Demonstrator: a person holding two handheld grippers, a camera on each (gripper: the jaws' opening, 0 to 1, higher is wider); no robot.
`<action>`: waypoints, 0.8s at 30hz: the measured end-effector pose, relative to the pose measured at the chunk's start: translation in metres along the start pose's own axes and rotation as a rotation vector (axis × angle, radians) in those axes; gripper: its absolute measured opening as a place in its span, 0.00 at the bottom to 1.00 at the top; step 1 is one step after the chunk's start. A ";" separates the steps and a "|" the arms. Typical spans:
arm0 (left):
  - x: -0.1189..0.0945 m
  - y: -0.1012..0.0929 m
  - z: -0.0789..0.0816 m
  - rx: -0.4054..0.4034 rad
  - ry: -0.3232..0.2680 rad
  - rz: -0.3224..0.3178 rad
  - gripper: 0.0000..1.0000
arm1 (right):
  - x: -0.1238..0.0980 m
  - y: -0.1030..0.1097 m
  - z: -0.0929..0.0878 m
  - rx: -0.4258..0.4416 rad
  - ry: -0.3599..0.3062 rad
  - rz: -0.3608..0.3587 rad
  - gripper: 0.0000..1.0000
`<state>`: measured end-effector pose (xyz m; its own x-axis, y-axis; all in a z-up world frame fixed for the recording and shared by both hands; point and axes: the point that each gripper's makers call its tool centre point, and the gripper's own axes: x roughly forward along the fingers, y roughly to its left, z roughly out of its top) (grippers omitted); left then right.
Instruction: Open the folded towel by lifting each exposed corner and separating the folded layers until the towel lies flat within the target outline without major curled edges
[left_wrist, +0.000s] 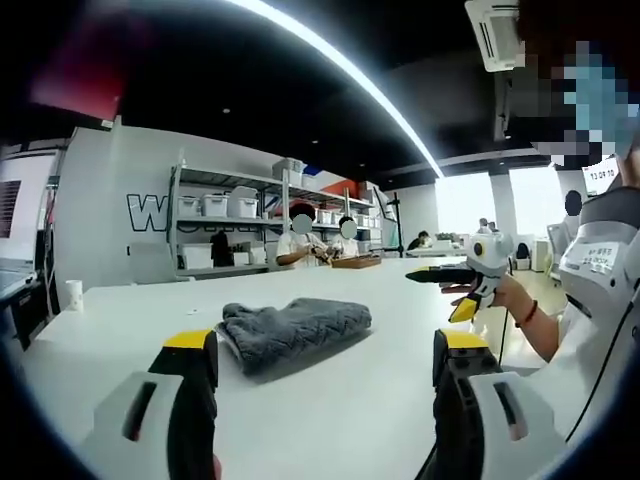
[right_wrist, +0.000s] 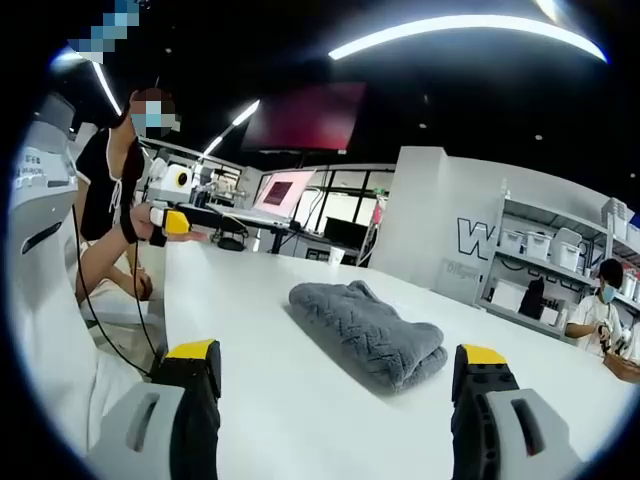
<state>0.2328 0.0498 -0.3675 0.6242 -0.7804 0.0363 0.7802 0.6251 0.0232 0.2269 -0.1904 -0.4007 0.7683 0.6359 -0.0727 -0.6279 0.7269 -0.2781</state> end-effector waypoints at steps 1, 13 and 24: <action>0.000 0.000 0.000 0.002 0.000 -0.003 0.87 | 0.000 0.000 0.000 0.000 -0.001 0.000 0.96; 0.003 -0.003 -0.004 0.000 0.015 -0.018 0.87 | 0.001 0.003 0.000 0.013 -0.003 0.014 0.96; 0.003 -0.004 -0.002 -0.015 -0.001 -0.018 0.86 | 0.001 0.002 0.002 0.020 -0.013 0.011 0.95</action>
<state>0.2317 0.0456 -0.3692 0.6098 -0.7917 0.0365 0.7920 0.6104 0.0087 0.2261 -0.1883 -0.3993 0.7596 0.6473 -0.0633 -0.6390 0.7245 -0.2584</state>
